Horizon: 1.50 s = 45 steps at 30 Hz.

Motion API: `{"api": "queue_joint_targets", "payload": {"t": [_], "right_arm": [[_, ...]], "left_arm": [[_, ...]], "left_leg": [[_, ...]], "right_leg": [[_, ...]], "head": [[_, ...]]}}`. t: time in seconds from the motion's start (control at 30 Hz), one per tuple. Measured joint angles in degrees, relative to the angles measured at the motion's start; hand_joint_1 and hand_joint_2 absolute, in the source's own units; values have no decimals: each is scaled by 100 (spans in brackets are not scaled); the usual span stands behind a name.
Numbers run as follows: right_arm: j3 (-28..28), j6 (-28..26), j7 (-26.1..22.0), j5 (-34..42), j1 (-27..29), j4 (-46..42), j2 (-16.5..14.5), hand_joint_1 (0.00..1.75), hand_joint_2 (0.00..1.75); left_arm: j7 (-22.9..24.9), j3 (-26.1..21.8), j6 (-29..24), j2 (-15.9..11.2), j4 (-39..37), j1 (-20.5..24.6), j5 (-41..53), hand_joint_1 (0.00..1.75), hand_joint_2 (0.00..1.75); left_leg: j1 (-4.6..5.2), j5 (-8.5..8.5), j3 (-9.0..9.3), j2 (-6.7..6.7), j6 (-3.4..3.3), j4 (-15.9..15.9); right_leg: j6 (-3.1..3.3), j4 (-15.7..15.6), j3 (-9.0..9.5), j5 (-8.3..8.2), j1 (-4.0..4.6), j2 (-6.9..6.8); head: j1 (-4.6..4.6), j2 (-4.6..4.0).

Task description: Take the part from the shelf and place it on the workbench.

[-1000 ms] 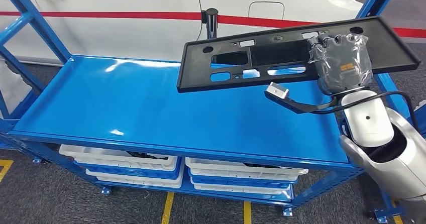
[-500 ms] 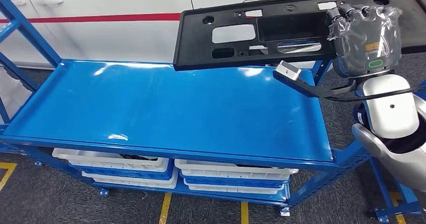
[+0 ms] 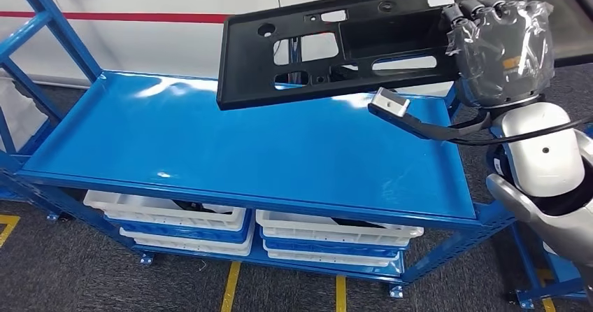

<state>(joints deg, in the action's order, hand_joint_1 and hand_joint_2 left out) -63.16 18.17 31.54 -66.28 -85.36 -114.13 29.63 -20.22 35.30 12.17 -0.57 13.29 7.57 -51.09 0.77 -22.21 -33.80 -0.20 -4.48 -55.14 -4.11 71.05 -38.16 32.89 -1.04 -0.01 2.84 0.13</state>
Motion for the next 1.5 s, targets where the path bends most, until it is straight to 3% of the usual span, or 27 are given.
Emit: {"api": "queue_joint_targets", "payload": {"t": [0.07, 0.13, 0.17, 0.27, 0.33, 0.4, 0.43, 0.47, 0.5, 0.53, 0.63, 0.7, 0.77, 0.83, 0.93, 0.97, 1.0, 1.03, 1.1, 1.17, 1.2, 1.27, 1.3, 1.33, 1.43, 1.47, 1.5], "right_arm": [[-40, -1, -15, 8, -27, -29, -27, 175, 175], [-63, 0, -32, 14, -73, -61, -66, 175, 175], [-78, 2, -40, 19, -96, -74, -85, 175, 175], [-134, 18, -63, 39, -136, -102, -150, 175, 175], [-167, 33, -69, 50, -156, -111, -207, 175, 175], [-191, 49, -72, 74, -168, -121, -256, 175, 175], [-206, 55, -72, 87, -168, -128, -271, 175, 175], [-228, 60, -73, 101, -168, -136, -281, 175, 175], [-251, 63, -73, 115, -168, -142, -289, 175, 175], [-272, 64, -73, 128, -169, -148, -294, 175, 175], [-298, 66, -71, 152, -195, -171, -296, 175, 175], [-304, 69, -70, 159, -229, -187, -304, 175, 175], [-311, 81, -70, 182, -246, -195, -310, 175, 175], [-315, 96, -70, 207, -255, -207, -302, 175, 175], [-326, 104, -70, 215, -261, -233, -293, 175, 175], [-339, 108, -70, 216, -259, -238, -292, 175, 175], [-355, 113, -70, 217, -257, -240, -290, 175, 175], [-370, 117, -70, 219, -256, -242, -289, 175, 175], [-386, 134, -63, 225, -266, -248, -286, 175, 175], [-388, 165, -50, 243, -299, -270, -286, 175, 175], [-389, 187, -38, 257, -321, -281, -285, 175, 175], [-393, 228, -4, 296, -348, -290, -270, 175, 175], [-399, 252, 14, 315, -364, -291, -259, 175, 175], [-404, 272, 34, 335, -374, -294, -247, 175, 175], [-411, 317, 98, 443, -409, -303, -224, 175, 175], [-411, 325, 120, 487, -415, -304, -216, 175, 175], [-411, 330, 142, 530, -418, -304, -207, 175, 175]], "left_arm": [[0, 0, 0, 2, 0, 0, -8, 0, 175], [0, 0, 0, 1, 0, 1, -16, 0, 175], [0, 0, 0, 1, 0, 1, -19, 0, 175], [-2, 0, 0, -1, -4, -12, -29, 0, 175], [-9, 0, 1, 1, -8, -26, -36, 0, 175], [-25, 0, 1, 3, -9, -30, -35, 0, 175], [-34, 0, 1, 3, -9, -30, -35, 0, 175], [-44, 0, 0, 3, -9, -30, -37, 0, 175], [-52, 0, 0, 3, -9, -31, -42, 0, 175], [-59, 0, 0, 3, -9, -30, -49, 0, 175], [-73, 0, 0, 3, -9, -22, -74, 0, 175], [-79, 0, 0, 3, -10, -25, -79, 0, 175], [-81, 0, 0, 3, -11, -35, -80, 0, 175], [-81, -1, -3, 3, -11, -35, -84, 0, 175], [-83, -2, -13, 2, -13, -36, -94, 0, 175], [-83, -2, -13, 3, -13, -40, -96, 0, 175], [-83, -2, -13, 4, -13, -44, -98, 0, 175], [-83, -2, -13, 4, -13, -47, -102, 0, 175], [-85, -2, -14, 5, -13, -50, -114, 0, 175], [-90, -2, -14, 5, -13, -49, -128, 0, 175], [-92, -2, -14, 5, -13, -51, -133, 0, 175], [-94, -2, -13, 0, -16, -64, -139, 0, 175], [-93, -2, -13, -3, -20, -72, -140, 0, 175], [-93, -1, -13, -5, -24, -80, -144, 0, 175], [-92, 0, -14, -4, -28, -86, -166, 0, 175], [-92, 0, -15, -4, -28, -83, -176, 0, 175], [-92, 0, -15, -4, -28, -80, -186, 0, 175]], "left_leg": [[2, 40, -41, -2, 19, -9], [16, 83, -74, -5, 63, -14], [22, 109, -89, -6, 91, -16], [24, 146, -146, -10, 184, -32], [3, -148, -294, -10, 255, -343], [-41, -681, -560, -7, 320, -1099], [-59, -870, -669, -7, 344, -1480], [-71, -950, -704, -7, 360, -1715], [-81, -914, -635, -7, 368, -1739], [-90, -787, -445, -7, 370, -1516], [-83, -455, 376, -24, 320, -254], [-46, -432, 532, -40, 256, 66], [-36, -360, 475, -36, 174, 78], [-42, -264, 398, -21, 71, 97], [-23, -116, 231, -4, -12, 97], [-12, -68, 172, -1, -21, 95], [-1, -20, 113, 0, -24, 93], [9, 25, 60, -1, -24, 91], [25, 102, -19, -4, -10, 87], [51, 181, -72, -9, 29, 84], [59, 225, -94, -9, 58, 88], [63, 296, -141, -9, 122, 97], [57, 248, -186, -9, 158, 54], [45, 91, -263, -10, 202, -93], [-51, -724, -635, -8, 343, -1188], [-84, -867, -710, -8, 380, -1541], [-111, -884, -704, -7, 410, -1734]], "right_leg": [[12, -740, 472, -307, -2, -4], [58, -1429, 868, -502, 23, -1], [88, -1572, 934, -521, 39, 2], [208, -1618, 878, -600, 40, -3], [289, -1640, 796, -690, 11, -18], [319, -1638, 685, -773, 8, -25], [319, -1636, 627, -815, 8, -26], [314, -1632, 570, -856, 7, -26], [305, -1630, 517, -896, 6, -25], [292, -1627, 470, -934, 3, -24], [215, -1628, 378, -1033, 2, -23], [149, -1638, 352, -1101, 0, -24], [80, -1637, 329, -1139, -10, -22], [35, -1395, 207, -888, -18, -16], [5, -247, -175, -121, -17, -9], [3, 68, -241, -8, -13, -7], [9, 185, -207, -17, -10, -5], [26, 63, -57, -128, -8, -6], [85, -720, 520, -401, 8, -7], [140, -1502, 1015, -494, 43, -12], [161, -1691, 1114, -494, 61, -12], [210, -1761, 1072, -558, 54, -19], [242, -1768, 1029, -607, 33, -21], [284, -1777, 974, -668, 10, -26], [350, -1777, 762, -846, -17, -25], [340, -1775, 689, -902, -20, -22], [325, -1772, 618, -956, -24, -19]], "head": [[1, 0], [1, 1], [2, 1], [3, 1], [4, 1], [6, 1], [6, 0], [6, 0], [6, 0], [5, 0], [4, 1], [2, 1], [3, 0], [1, 1], [-1, 1], [-1, 1], [-2, 1], [-2, 1], [-2, 0], [-1, 1], [1, 1], [0, 1], [1, 0], [1, 0], [4, 0], [4, 0], [3, 0]]}}
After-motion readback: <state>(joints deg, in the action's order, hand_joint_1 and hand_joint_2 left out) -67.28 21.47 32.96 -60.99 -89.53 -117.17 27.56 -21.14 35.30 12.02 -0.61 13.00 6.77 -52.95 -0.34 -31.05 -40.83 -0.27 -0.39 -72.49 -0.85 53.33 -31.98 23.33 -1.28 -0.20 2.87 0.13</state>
